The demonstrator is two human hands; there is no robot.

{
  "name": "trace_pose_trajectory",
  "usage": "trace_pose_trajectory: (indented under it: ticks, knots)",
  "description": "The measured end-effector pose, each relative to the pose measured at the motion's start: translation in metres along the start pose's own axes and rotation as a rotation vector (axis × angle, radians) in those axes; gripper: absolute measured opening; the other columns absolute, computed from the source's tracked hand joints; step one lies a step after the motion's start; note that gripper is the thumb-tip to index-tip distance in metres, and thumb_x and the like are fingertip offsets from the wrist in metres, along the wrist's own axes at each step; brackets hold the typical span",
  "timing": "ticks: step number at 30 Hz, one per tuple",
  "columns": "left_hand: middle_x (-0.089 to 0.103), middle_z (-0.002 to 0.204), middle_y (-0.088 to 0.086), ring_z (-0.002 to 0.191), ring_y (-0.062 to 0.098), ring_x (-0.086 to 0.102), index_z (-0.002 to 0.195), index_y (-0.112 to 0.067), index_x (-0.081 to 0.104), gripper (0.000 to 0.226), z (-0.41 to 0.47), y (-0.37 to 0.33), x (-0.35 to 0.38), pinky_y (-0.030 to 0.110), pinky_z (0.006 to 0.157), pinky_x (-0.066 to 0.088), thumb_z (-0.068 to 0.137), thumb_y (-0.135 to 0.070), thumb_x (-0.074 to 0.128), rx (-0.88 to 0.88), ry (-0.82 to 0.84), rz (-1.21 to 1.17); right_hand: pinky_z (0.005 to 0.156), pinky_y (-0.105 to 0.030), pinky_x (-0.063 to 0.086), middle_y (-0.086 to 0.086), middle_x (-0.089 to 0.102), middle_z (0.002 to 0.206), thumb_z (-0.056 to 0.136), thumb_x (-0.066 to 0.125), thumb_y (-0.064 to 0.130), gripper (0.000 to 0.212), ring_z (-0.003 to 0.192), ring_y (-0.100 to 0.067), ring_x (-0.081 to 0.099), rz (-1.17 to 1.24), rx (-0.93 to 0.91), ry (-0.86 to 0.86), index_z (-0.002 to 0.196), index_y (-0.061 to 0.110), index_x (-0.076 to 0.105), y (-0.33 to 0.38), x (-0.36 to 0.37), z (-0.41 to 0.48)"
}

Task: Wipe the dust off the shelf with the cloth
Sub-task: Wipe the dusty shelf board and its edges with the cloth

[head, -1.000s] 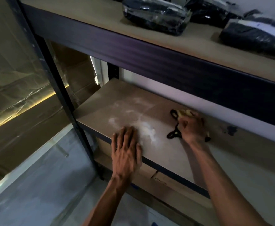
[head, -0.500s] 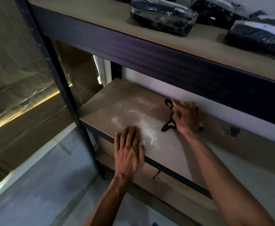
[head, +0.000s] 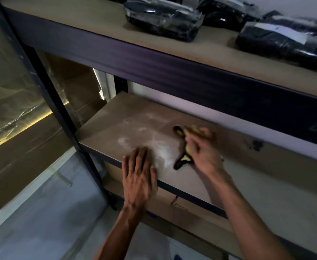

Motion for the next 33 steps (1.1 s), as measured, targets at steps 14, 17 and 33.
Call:
trace_pose_trajectory:
  ticks: [14,17,33]
  knots:
    - [0.051,0.15,0.012,0.146,0.03,0.039,0.145,-0.009,0.051,0.053,0.0,-0.002,-0.001,0.05,0.124,0.014,0.105,-0.034,0.028,0.005,-0.018,0.005,0.091,-0.04,0.045,-0.003,0.044,0.123,0.1,0.043,0.046,0.034,0.106,-0.026,0.047,-0.202,0.016,0.085,0.124,0.033,0.063,0.04,0.022,-0.036]
    - [0.05,0.151,0.012,0.146,0.029,0.038,0.146,-0.009,0.05,0.054,0.0,-0.002,-0.001,0.051,0.123,0.016,0.105,-0.035,0.026,0.009,-0.015,-0.007,0.087,-0.037,0.047,-0.001,0.044,0.123,0.1,0.045,0.043,0.032,0.101,-0.023,0.052,-0.077,-0.007,0.055,0.12,0.029,0.066,0.03,0.007,-0.033]
    - [0.049,0.151,0.014,0.146,0.031,0.036,0.145,-0.007,0.05,0.055,0.001,-0.002,0.004,0.056,0.121,0.021,0.104,-0.034,0.027,0.006,-0.021,-0.001,0.092,-0.04,0.046,-0.005,0.043,0.132,0.1,0.043,0.046,0.035,0.113,-0.027,0.044,-0.194,0.094,0.103,0.126,0.031,0.063,0.036,0.018,-0.026]
Point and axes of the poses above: each hand's wrist, its own z-axis towards the middle knuckle, its own x-axis out of the palm, y = z × x, the point moved 4 cm from there along z, towards the middle knuckle
